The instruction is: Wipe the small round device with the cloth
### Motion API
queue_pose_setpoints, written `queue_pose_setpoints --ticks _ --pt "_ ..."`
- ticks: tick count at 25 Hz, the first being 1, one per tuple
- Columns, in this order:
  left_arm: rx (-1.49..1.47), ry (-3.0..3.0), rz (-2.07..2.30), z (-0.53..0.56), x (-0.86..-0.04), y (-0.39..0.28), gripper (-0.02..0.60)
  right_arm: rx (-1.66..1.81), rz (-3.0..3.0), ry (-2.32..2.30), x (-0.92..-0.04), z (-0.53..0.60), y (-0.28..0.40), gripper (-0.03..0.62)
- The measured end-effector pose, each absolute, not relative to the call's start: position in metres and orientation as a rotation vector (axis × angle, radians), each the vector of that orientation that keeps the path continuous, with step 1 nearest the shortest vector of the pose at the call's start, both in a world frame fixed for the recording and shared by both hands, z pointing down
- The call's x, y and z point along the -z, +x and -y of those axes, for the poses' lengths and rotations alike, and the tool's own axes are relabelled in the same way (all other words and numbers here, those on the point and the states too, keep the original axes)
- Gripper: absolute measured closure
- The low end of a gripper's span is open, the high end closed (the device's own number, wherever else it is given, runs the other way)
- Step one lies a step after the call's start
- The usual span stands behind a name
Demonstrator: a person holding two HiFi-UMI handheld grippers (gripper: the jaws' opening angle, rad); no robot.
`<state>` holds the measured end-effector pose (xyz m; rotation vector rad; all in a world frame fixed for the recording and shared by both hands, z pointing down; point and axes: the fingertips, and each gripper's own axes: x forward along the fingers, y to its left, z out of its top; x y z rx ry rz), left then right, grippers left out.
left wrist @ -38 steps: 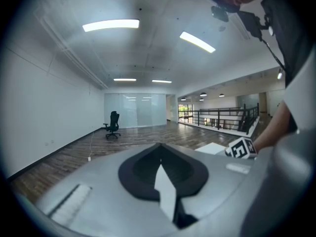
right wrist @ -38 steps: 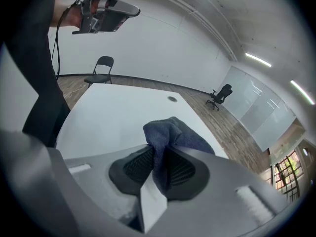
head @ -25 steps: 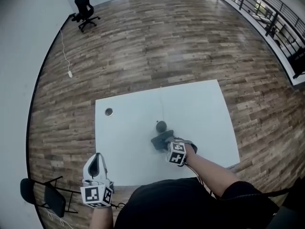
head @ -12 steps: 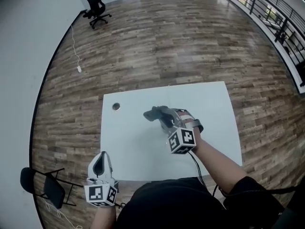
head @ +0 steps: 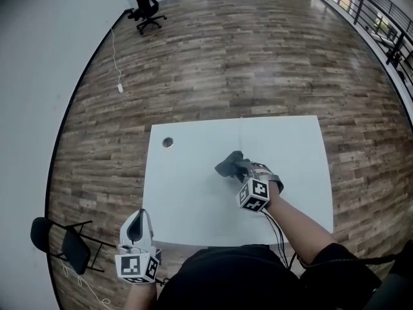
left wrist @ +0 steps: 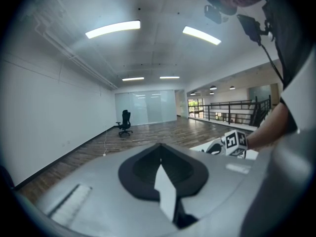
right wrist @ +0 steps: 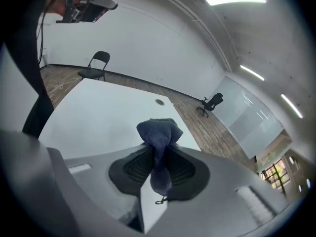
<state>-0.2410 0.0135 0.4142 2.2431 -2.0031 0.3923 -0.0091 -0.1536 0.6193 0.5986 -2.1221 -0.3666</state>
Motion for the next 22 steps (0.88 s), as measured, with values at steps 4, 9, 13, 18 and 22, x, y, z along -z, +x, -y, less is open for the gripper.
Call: queue_pose_setpoints --ticks 4,9,13,18,22 --pt "-0.402 2.215 2.004 -0.013 -0.419 -0.248 0.574 0.208 2.156 0.678 -0.621 0.157 0.002 0.523" --pt "-0.413 2.199 1.997 -0.012 -0.423 -0.254 0.574 0.092 2.145 0.732 -0.632 0.155 0.018 0.523" --pt "-0.421 2.202 1.983 -0.008 -0.425 -0.252 0.574 0.053 2.106 0.708 -0.652 0.149 0.028 0.523" --pt "-0.428 2.212 1.978 -0.007 -0.424 -0.252 0.574 0.01 2.06 0.646 -0.679 0.133 0.032 0.523" --pt "-0.429 2.217 1.972 -0.003 -0.424 -0.252 0.574 -0.039 2.037 0.562 -0.695 0.119 0.026 0.523"
